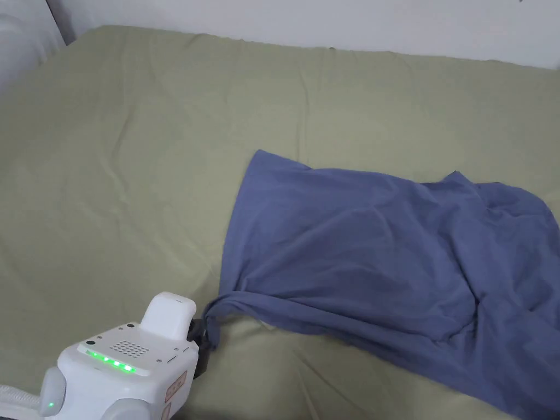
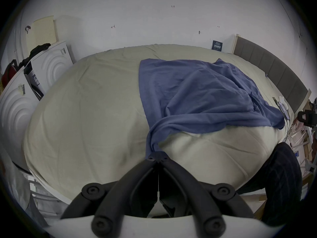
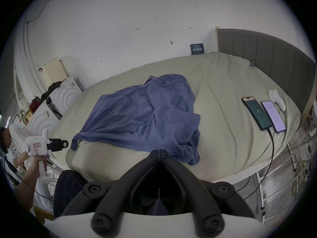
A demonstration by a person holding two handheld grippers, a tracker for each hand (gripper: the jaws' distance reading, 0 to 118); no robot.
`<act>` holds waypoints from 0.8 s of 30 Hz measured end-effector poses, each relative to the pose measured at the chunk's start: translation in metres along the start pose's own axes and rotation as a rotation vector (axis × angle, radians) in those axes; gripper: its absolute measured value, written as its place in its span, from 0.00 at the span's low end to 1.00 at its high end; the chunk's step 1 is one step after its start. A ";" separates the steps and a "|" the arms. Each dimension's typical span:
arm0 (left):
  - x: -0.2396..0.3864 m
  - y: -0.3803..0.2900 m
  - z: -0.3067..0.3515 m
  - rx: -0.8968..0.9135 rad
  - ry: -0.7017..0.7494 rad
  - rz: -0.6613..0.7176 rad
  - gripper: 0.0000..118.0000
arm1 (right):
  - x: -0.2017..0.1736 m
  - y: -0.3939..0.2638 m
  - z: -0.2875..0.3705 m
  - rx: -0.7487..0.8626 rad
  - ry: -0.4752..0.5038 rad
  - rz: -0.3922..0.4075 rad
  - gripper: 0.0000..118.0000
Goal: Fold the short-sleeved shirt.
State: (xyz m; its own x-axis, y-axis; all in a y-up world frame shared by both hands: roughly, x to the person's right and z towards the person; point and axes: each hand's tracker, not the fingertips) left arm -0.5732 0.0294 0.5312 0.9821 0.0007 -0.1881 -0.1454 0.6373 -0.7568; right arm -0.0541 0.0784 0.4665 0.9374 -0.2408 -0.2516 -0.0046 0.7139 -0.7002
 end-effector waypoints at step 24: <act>0.012 0.025 -0.033 -0.081 0.045 -0.042 0.04 | 0.016 0.012 -0.051 -0.143 -0.095 0.079 0.50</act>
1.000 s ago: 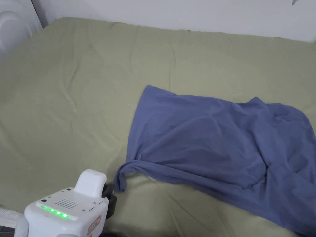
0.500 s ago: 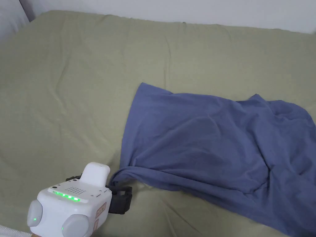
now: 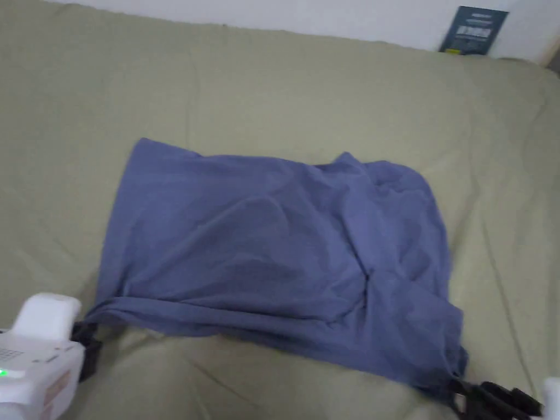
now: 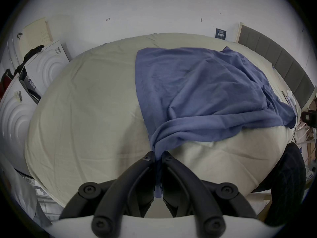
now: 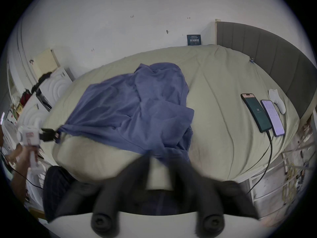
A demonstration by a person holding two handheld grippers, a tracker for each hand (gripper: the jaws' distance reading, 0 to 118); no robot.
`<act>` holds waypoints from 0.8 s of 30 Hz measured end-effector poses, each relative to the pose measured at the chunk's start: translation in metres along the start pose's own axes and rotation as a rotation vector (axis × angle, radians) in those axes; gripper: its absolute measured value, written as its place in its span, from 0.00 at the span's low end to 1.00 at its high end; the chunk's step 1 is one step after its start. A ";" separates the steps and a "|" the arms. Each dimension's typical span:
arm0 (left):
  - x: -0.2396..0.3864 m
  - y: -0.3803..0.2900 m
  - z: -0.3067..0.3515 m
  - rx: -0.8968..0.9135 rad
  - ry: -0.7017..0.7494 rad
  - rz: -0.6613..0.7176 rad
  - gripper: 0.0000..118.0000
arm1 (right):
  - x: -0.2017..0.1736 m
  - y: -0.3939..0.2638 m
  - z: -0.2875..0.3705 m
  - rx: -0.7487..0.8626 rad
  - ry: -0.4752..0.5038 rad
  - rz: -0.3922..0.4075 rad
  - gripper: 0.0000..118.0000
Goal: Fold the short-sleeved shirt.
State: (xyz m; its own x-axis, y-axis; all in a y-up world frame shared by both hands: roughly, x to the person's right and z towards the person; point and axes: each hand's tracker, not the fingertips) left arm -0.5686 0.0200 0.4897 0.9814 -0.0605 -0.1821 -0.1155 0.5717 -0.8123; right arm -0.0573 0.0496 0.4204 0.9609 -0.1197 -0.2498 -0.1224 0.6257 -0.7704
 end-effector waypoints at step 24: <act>-0.030 0.086 0.019 0.051 -0.130 0.018 0.03 | 0.030 0.133 -0.024 -0.038 0.250 -0.015 0.04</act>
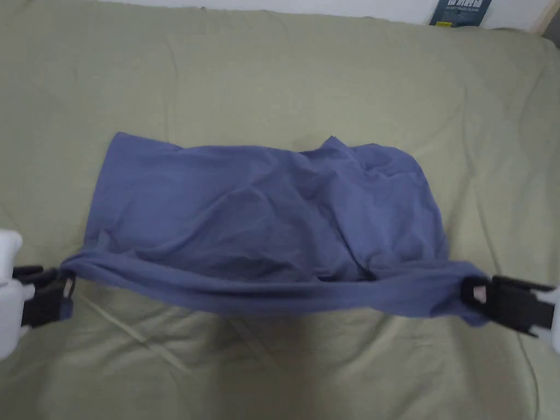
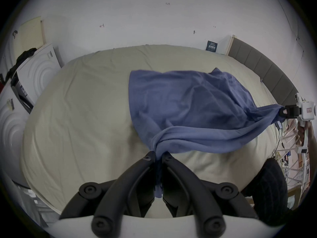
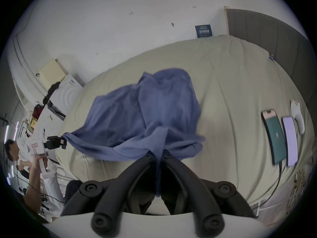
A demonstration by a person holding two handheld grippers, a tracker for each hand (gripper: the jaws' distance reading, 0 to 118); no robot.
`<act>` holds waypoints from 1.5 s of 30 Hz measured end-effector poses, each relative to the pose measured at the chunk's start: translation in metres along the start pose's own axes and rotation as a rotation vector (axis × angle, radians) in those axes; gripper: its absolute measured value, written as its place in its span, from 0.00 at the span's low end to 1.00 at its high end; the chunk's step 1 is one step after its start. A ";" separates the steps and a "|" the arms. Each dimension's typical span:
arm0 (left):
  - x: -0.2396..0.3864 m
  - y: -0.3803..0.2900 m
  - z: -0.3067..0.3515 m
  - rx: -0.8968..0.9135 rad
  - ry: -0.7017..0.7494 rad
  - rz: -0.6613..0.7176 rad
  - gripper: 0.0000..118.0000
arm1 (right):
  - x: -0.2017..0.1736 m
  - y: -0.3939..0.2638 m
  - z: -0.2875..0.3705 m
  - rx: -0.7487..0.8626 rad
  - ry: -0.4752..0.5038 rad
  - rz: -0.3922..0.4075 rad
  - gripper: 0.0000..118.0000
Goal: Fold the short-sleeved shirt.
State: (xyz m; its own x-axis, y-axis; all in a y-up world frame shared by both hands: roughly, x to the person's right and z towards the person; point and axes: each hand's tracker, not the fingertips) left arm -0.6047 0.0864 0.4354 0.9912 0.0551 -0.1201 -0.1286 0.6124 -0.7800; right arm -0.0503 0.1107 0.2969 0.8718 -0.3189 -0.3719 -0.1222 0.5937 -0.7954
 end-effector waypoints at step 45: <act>-0.018 0.020 -0.135 0.006 0.171 0.115 0.93 | -0.047 -0.128 -0.004 0.135 -0.112 0.004 0.00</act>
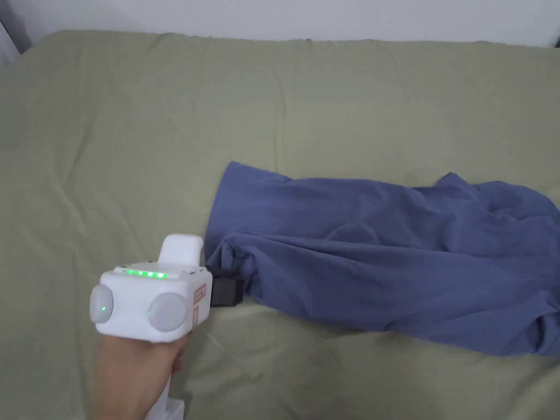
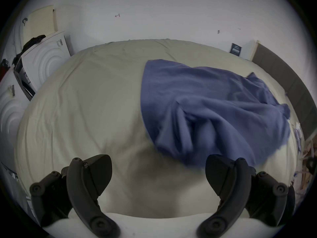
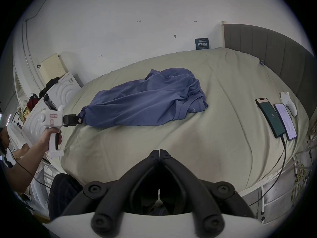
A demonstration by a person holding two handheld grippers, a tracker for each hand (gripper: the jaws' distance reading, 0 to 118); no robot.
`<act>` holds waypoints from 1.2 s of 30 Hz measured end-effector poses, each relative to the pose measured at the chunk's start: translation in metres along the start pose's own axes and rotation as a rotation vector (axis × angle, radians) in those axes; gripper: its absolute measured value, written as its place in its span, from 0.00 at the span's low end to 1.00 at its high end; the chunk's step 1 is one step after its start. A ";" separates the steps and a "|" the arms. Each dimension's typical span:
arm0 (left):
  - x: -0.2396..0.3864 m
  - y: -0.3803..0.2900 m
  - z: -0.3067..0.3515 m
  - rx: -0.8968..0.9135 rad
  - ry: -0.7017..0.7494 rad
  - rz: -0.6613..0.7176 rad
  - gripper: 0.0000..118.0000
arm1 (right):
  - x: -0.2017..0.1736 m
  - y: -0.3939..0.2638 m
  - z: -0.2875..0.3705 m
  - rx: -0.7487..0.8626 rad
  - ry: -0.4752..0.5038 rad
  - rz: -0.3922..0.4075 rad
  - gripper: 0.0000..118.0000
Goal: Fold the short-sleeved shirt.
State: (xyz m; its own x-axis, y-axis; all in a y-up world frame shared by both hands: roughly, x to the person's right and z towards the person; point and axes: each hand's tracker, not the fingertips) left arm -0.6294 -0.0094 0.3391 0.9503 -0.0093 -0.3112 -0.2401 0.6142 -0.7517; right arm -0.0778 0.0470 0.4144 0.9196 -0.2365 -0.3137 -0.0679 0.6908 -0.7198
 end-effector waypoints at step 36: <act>-0.013 0.023 0.027 -0.092 -0.148 0.097 0.03 | 0.081 0.108 -0.159 -0.134 -0.157 0.040 0.07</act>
State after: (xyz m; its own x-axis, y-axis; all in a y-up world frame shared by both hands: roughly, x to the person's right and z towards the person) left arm -0.6423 0.0260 0.3412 0.9391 0.1665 -0.3006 -0.3422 0.5315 -0.7748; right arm -0.0722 -0.0062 0.2124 0.9635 -0.0940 -0.2507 -0.1467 0.5980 -0.7879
